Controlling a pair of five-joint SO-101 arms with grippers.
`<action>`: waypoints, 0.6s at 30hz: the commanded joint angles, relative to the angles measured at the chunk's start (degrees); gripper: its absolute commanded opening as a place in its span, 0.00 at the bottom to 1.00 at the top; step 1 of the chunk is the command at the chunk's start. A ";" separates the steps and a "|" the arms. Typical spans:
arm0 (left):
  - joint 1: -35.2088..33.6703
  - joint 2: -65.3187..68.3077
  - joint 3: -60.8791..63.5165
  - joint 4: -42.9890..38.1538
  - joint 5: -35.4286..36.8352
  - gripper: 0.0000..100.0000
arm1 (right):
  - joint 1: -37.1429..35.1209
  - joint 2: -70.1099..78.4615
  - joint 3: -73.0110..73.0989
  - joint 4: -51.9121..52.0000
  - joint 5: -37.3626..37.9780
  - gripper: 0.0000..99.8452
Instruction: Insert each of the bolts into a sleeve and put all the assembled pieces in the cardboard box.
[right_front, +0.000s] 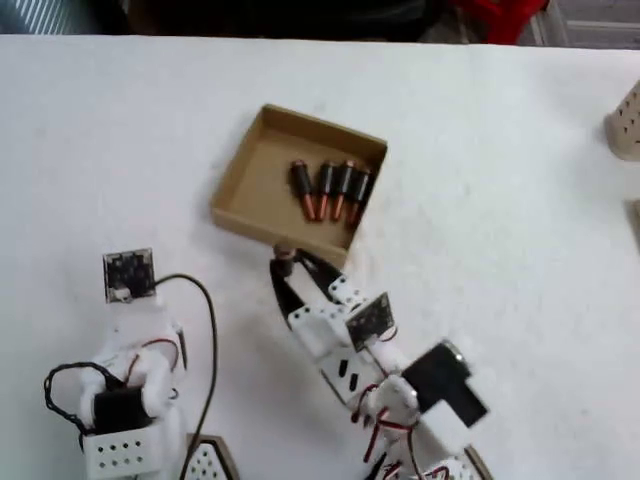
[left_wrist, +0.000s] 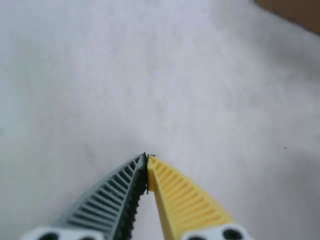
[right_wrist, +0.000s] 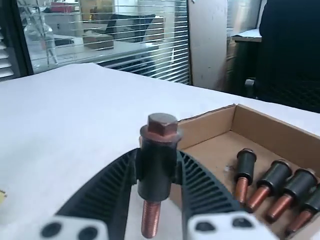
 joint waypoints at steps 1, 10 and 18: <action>-0.04 -0.22 0.00 1.49 -0.35 0.02 | 3.65 -9.01 0.09 5.49 -0.35 0.02; -0.04 -0.22 0.00 1.76 -0.35 0.02 | 13.14 -31.52 -3.69 31.69 -0.44 0.02; -0.04 -0.13 0.00 1.76 -0.35 0.02 | 17.27 -47.60 -16.53 71.16 -0.44 0.02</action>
